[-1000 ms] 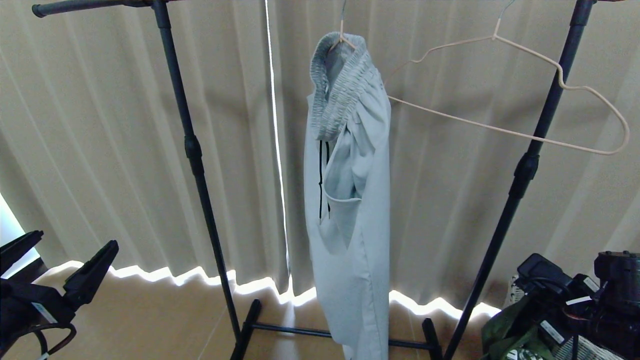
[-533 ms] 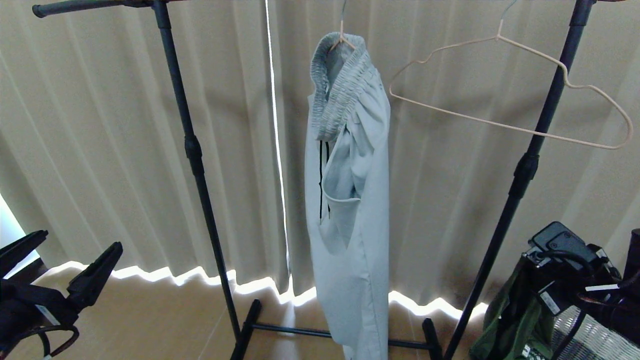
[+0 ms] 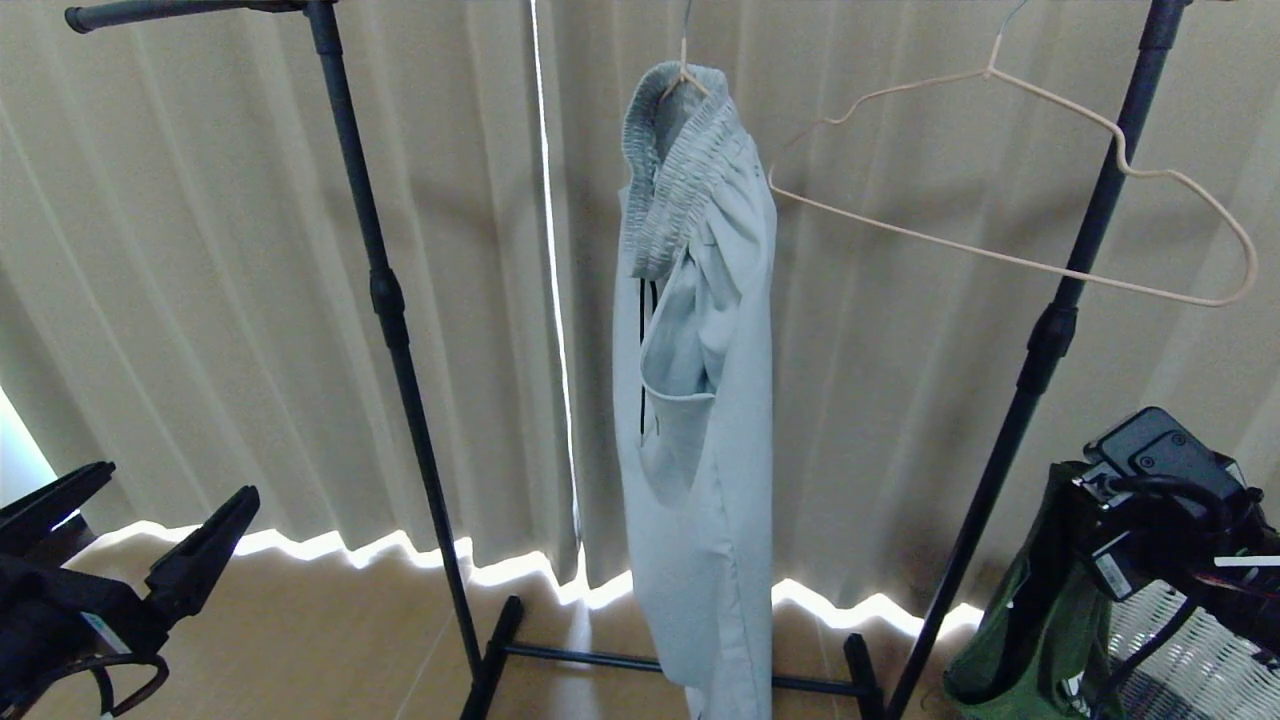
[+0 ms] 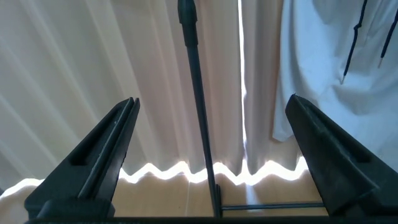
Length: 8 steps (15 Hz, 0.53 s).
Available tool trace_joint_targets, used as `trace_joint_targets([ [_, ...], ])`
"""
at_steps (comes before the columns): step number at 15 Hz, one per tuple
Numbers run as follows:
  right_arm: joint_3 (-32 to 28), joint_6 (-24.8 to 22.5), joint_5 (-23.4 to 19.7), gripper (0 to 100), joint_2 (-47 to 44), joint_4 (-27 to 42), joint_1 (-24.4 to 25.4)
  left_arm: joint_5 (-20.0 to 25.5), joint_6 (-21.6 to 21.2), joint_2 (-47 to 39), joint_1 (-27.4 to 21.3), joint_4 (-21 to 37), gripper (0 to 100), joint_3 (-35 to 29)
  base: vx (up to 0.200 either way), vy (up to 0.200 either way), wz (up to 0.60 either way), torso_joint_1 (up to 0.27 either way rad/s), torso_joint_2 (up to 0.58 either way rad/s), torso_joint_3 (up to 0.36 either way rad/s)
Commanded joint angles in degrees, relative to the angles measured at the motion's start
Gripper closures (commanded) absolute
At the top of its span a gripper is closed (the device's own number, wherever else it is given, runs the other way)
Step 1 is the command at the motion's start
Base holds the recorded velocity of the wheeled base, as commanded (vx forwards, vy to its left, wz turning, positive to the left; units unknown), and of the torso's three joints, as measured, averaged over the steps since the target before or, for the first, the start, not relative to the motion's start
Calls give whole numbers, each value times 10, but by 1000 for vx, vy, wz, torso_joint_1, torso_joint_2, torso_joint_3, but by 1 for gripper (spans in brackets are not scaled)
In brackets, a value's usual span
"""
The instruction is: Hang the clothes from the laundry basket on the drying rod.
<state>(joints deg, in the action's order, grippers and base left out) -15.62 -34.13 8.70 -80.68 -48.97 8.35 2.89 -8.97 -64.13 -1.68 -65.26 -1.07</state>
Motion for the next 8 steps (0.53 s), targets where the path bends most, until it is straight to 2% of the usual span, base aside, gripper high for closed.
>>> trace_joint_targets([
  [1,-1,-1,0,100,9,-1,2,0,0,0,0,0,0,1,-200,0,0,12,12,-2],
  [8,-20,-2,1,100,5,0,21,0,-1,0,0,0,0,2,-200,0,0,-2,2,5],
])
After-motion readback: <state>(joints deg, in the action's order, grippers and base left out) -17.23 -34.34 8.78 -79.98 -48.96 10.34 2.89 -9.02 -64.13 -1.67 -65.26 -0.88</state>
